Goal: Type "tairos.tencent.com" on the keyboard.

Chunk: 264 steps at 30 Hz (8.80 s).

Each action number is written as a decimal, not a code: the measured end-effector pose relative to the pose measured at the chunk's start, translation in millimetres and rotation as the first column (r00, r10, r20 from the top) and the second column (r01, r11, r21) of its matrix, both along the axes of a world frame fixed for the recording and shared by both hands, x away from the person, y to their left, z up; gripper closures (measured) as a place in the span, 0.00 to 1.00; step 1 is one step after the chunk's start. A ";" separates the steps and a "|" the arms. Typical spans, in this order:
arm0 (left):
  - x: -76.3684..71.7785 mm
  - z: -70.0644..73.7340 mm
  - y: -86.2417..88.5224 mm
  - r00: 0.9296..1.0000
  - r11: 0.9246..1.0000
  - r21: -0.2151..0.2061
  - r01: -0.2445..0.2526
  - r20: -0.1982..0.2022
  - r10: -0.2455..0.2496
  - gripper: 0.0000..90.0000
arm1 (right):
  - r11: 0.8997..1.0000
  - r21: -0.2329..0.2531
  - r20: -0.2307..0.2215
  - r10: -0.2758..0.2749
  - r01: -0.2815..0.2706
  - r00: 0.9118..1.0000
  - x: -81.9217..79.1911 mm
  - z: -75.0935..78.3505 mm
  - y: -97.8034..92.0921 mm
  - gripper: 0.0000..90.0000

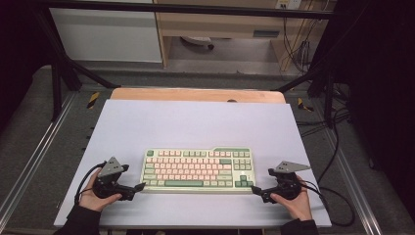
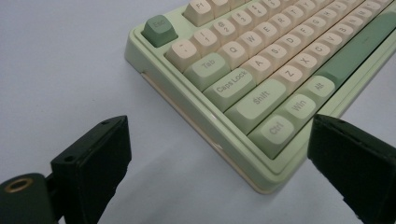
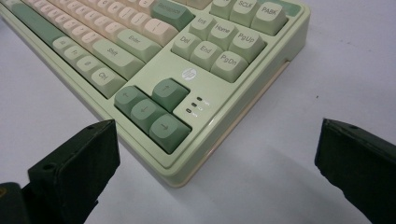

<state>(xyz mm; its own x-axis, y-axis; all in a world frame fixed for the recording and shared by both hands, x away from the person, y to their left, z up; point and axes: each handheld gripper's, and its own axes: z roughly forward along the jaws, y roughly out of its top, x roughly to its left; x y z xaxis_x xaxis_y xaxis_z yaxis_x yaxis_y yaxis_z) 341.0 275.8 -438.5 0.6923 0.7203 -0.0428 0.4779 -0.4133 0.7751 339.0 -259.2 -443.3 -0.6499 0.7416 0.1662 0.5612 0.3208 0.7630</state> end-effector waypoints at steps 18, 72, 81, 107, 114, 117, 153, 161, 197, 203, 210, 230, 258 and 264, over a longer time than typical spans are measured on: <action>-1.5 4.8 -2.6 1.000 1.000 -0.003 -0.009 0.008 0.009 0.07 | 1.000 -0.001 0.001 -0.001 0.001 1.000 -0.8 0.0 0.5 0.01; 22.7 41.5 -69.1 1.000 1.000 -0.005 0.004 0.003 -0.004 0.79 | 1.000 0.000 0.002 -0.003 0.003 1.000 -1.0 0.1 1.3 0.01; 27.7 41.7 -83.0 1.000 1.000 0.014 0.024 0.009 -0.024 0.87 | 1.000 -0.004 -0.005 -0.003 0.003 1.000 -0.8 0.0 1.5 0.01; 43.5 24.1 -128.1 0.997 0.995 0.077 0.069 -0.030 -0.066 1.00 | 1.000 0.001 -0.005 -0.003 0.003 1.000 -0.9 0.1 1.5 0.01; 47.2 19.8 -130.4 0.997 0.995 0.075 0.070 -0.038 -0.067 1.00 | 1.000 -0.007 -0.005 0.002 -0.002 1.000 -0.8 -0.3 1.3 0.01; 47.4 18.7 -131.0 0.997 0.995 0.075 0.069 -0.037 -0.067 1.00 | 1.000 -0.004 -0.004 -0.002 0.002 1.000 -0.9 -0.2 1.3 0.01; 36.7 25.9 -126.2 0.995 0.994 0.055 0.096 -0.015 -0.095 1.00 | 1.000 -0.008 -0.004 0.006 -0.006 1.000 -0.8 -0.4 1.2 0.01; 32.0 29.8 -117.5 0.996 0.994 0.049 0.093 -0.006 -0.092 1.00 | 1.000 -0.006 -0.009 0.003 -0.003 1.000 -1.1 -0.2 1.5 0.01; 23.5 17.3 -66.7 0.999 0.998 0.064 0.007 -0.034 -0.005 0.99 | 1.000 -0.007 -0.011 0.005 -0.005 1.000 -0.8 -1.6 2.6 0.01; 23.4 15.5 -66.3 0.999 0.998 0.064 0.005 -0.035 -0.003 1.00 | 1.000 -0.006 -0.012 0.004 -0.004 1.000 -1.1 -0.9 2.1 0.01; 23.2 12.4 -67.2 0.999 0.997 0.070 0.007 -0.032 -0.005 1.00 | 1.000 -0.007 -0.006 0.006 -0.006 1.000 -1.1 -0.4 1.6 0.01; 15.7 21.3 -61.0 1.000 1.000 0.023 0.011 -0.011 -0.011 0.99 | 0.999 0.005 0.026 0.034 -0.034 0.999 -4.1 18.8 28.9 0.03; 13.7 22.0 -56.7 1.000 1.000 0.011 0.010 -0.003 -0.010 0.99 | 0.981 0.034 0.058 0.188 -0.190 0.981 9.1 32.8 102.8 0.70; 13.7 21.6 -57.0 1.000 1.000 0.009 0.013 -0.003 -0.013 0.99 | 0.983 0.038 0.052 0.179 -0.181 0.982 14.9 34.0 118.8 0.82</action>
